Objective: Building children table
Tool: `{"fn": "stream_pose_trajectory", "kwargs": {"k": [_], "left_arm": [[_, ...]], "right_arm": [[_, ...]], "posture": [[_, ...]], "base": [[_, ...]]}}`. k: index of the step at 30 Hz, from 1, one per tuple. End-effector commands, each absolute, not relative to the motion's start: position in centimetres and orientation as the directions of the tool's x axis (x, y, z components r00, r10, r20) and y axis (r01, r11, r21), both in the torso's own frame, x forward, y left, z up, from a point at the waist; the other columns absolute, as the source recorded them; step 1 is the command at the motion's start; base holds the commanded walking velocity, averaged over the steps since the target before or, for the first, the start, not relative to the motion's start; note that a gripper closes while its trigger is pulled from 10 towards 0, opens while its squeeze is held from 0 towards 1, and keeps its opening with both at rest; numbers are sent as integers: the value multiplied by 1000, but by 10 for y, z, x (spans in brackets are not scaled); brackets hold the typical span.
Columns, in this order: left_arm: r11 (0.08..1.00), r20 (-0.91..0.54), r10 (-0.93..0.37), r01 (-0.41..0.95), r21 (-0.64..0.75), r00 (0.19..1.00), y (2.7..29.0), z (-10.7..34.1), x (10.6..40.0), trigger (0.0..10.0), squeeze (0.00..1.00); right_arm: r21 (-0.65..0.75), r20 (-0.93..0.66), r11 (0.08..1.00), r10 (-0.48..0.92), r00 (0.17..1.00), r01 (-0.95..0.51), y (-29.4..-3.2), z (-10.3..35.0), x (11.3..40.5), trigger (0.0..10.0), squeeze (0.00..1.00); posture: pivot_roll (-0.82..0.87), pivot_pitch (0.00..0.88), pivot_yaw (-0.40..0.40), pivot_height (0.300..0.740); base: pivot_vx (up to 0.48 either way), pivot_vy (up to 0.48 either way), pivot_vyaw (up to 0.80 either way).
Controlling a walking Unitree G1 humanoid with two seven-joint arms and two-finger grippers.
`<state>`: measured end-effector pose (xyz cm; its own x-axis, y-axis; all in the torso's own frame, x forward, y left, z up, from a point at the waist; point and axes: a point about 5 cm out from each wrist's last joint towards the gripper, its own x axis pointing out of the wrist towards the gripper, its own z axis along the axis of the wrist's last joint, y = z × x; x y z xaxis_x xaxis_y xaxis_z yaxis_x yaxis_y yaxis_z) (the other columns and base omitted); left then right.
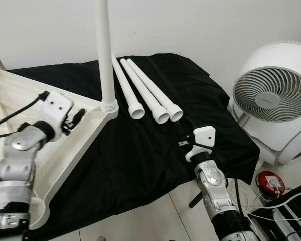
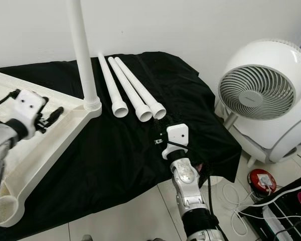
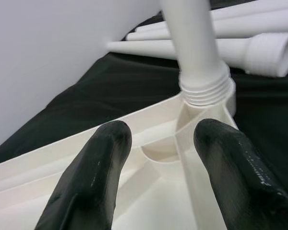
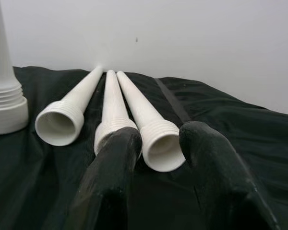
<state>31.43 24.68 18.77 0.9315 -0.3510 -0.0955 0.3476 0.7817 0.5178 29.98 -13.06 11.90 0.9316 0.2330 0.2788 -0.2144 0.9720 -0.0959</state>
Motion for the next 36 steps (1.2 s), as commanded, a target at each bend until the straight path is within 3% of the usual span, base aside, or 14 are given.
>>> {"fn": "stream_pose_trajectory", "kwargs": {"k": [1, 13, 23, 26, 30, 33, 36], "left_arm": [[780, -130, -363, 377, 499, 923, 250, 179, 312, 10000, 0], [788, -236, -295, 376, 488, 926, 293, 157, 290, 10000, 0], [730, -369, -357, 503, 463, 858, 294, 139, 274, 10000, 0], [655, -441, -431, 609, 448, 788, 282, 128, 266, 10000, 0], [629, -436, -503, 662, 407, 746, 264, 124, 266, 10000, 0], [624, -426, -525, 674, 396, 737, 257, 123, 267, 10000, 0], [622, -367, -567, 676, 395, 737, 231, 119, 277, 10000, 0]], "right_arm": [[-89, 273, 973, 227, 935, -211, -133, 119, 299, 10000, 0], [-126, 259, 962, 268, 928, -243, -141, 120, 299, 10000, 0], [-144, 254, 955, 289, 923, -259, -142, 122, 300, 10000, 0], [-148, 256, 954, 291, 922, -260, -142, 123, 300, 10000, 0], [-150, 256, 954, 291, 922, -259, -143, 123, 301, 10000, 0], [-150, 257, 954, 290, 922, -259, -143, 124, 301, 10000, 0], [-147, 258, 955, 289, 922, -258, -141, 124, 301, 10000, 0]], "posture": [[35, 13, -40, 740], [42, 38, -58, 740], [42, 40, -66, 740], [39, 38, -66, 740], [34, 36, -62, 740], [34, 36, -62, 740], [26, 34, -58, 740]], "base": [[0, 0, 0], [0, 0, 0], [0, 0, 0], [0, 0, 0], [0, 0, 0], [0, 0, 0], [0, 0, 0]]}}
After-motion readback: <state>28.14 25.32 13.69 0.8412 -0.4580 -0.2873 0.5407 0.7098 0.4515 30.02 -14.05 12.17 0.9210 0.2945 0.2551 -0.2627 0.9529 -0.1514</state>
